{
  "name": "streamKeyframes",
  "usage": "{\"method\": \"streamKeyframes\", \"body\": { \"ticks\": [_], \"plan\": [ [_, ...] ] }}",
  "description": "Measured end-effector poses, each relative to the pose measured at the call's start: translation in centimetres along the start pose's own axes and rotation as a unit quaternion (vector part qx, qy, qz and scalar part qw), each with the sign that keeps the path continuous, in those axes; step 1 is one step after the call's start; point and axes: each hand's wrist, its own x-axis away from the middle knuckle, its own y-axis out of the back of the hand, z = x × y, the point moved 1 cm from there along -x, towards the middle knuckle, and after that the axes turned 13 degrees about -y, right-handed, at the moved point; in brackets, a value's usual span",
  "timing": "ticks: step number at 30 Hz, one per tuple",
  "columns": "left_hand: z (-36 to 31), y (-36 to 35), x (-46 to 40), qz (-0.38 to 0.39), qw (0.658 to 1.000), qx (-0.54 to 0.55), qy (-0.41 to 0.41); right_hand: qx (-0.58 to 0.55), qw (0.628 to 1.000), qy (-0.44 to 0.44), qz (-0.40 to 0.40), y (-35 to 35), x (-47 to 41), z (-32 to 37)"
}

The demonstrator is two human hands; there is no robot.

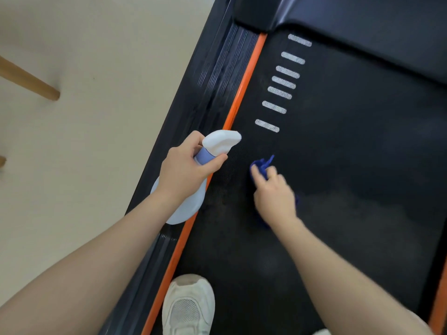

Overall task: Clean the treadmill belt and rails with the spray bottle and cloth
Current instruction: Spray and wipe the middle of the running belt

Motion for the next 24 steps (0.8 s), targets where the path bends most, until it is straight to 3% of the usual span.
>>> {"method": "streamKeyframes", "body": {
  "ticks": [3, 5, 6, 9, 11, 12, 15, 17, 20, 22, 24],
  "plan": [
    [-0.3, -0.3, -0.1, 0.021, 0.999, -0.026, 0.010, 0.005, 0.988, 0.134, 0.070, 0.1, 4.8, 0.6],
    [-0.6, -0.6, 0.0, 0.023, 0.999, -0.042, 0.018, 0.025, 0.979, 0.190, 0.074, 0.6, 3.6, -0.6],
    [-0.6, -0.7, 0.0, 0.024, 0.998, -0.046, 0.020, 0.037, 0.985, 0.163, 0.051, 0.8, 1.9, -1.3],
    [-0.5, -0.8, 0.1, 0.025, 0.998, -0.056, 0.016, 0.033, 0.998, -0.055, -0.008, 1.0, -3.7, -2.3],
    [-0.4, -0.8, 0.2, 0.026, 0.998, -0.054, 0.012, 0.015, 0.994, -0.106, -0.007, 1.0, -4.5, -1.6],
    [-0.5, -0.8, 0.2, 0.030, 0.998, -0.055, 0.014, 0.014, 0.997, -0.079, 0.002, 0.8, -3.9, -1.0],
    [-1.1, -1.1, 0.2, 0.030, 0.999, -0.028, 0.017, 0.010, 0.992, 0.113, 0.051, 0.6, -0.9, -0.5],
    [-1.8, -1.6, -0.2, 0.017, 1.000, 0.017, 0.016, 0.018, 0.988, 0.140, 0.059, 1.1, -2.0, -2.2],
    [-2.9, -2.8, -0.6, 0.025, 0.999, 0.039, 0.003, 0.034, 0.996, -0.059, 0.054, 2.2, -5.3, -7.1],
    [-3.4, -3.8, -0.8, 0.037, 0.998, 0.051, 0.000, 0.036, 0.975, -0.205, 0.076, 2.6, -6.1, -10.2],
    [-3.7, -4.8, -0.9, 0.041, 0.998, 0.056, 0.000, 0.025, 0.963, -0.254, 0.085, 2.8, -5.2, -10.6]
  ]
}}
